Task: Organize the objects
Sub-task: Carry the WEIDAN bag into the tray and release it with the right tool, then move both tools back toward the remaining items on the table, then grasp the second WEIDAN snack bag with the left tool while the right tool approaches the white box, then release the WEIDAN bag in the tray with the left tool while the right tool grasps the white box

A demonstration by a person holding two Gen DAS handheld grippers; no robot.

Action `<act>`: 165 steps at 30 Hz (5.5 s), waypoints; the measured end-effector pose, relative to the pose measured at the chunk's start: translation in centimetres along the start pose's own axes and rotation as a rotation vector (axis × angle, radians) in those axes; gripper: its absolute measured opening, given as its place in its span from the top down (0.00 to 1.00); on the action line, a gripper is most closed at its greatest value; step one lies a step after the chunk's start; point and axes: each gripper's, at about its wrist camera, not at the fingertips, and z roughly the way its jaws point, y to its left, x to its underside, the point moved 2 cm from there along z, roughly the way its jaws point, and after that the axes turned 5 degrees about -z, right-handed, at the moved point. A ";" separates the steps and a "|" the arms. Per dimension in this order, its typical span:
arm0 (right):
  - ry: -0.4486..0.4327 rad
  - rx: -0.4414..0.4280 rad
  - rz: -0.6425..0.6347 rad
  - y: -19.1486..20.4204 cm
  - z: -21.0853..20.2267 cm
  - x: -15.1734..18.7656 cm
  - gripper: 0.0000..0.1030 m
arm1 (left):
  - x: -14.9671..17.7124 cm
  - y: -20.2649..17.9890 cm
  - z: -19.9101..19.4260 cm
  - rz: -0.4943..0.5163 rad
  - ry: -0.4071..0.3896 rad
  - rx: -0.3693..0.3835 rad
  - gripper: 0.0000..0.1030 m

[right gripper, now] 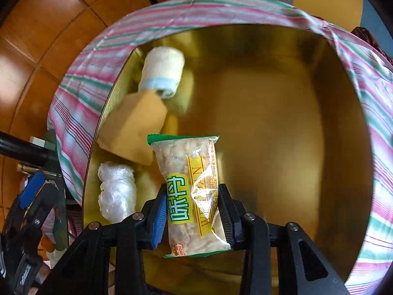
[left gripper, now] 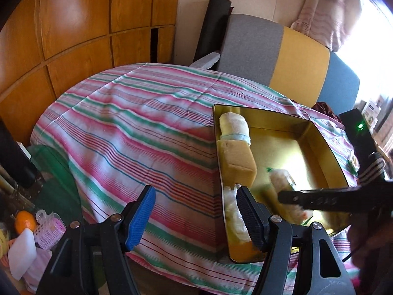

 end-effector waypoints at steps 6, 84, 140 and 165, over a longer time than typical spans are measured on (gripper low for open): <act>0.014 -0.064 0.019 0.5 0.5 0.6 0.57 | 0.1 0.6 0.3 -0.023 0.011 0.004 0.33; -0.568 0.299 0.797 -39.6 -21.8 18.9 0.39 | 1.4 -48.1 12.1 0.759 0.144 0.320 0.22; -0.420 0.461 0.574 -39.9 -19.1 7.4 0.30 | 0.2 -42.0 11.8 0.551 0.304 0.480 0.57; -0.694 0.332 0.213 -28.0 -22.2 6.3 0.51 | -8.4 -12.6 8.8 -0.021 0.188 0.198 0.57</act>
